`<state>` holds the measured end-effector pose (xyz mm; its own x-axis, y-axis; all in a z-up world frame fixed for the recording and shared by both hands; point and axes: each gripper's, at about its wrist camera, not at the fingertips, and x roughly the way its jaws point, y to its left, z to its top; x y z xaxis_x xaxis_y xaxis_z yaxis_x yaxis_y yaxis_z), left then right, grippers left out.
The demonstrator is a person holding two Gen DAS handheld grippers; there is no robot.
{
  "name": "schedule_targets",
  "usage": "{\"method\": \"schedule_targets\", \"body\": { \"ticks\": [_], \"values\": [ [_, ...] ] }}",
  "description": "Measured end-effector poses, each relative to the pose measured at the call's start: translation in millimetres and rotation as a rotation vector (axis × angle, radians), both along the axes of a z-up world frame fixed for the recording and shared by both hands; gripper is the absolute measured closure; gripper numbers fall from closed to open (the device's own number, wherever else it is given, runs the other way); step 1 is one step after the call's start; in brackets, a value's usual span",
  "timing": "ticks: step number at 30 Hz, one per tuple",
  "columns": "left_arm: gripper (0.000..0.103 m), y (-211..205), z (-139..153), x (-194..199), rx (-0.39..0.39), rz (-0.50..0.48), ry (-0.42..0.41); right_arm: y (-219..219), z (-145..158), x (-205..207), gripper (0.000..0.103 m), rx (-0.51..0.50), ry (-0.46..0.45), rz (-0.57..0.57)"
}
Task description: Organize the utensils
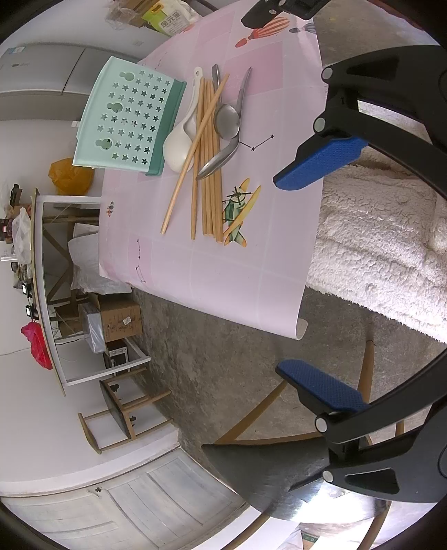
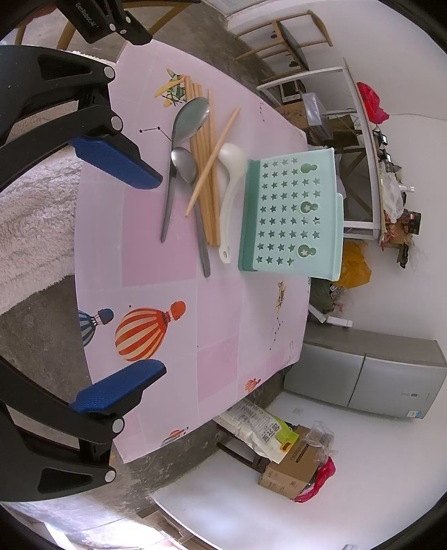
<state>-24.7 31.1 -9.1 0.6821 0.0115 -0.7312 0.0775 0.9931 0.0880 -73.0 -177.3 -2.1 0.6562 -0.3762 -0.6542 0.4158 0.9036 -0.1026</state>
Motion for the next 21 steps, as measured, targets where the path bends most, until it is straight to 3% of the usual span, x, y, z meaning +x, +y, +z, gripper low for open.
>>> {"method": "schedule_targets", "body": {
  "ticks": [21],
  "values": [
    [0.008,0.7,-0.8,-0.8,0.0,0.0,0.003,-0.5,0.6,0.1,0.006,-0.001,0.001,0.0]
  ]
}}
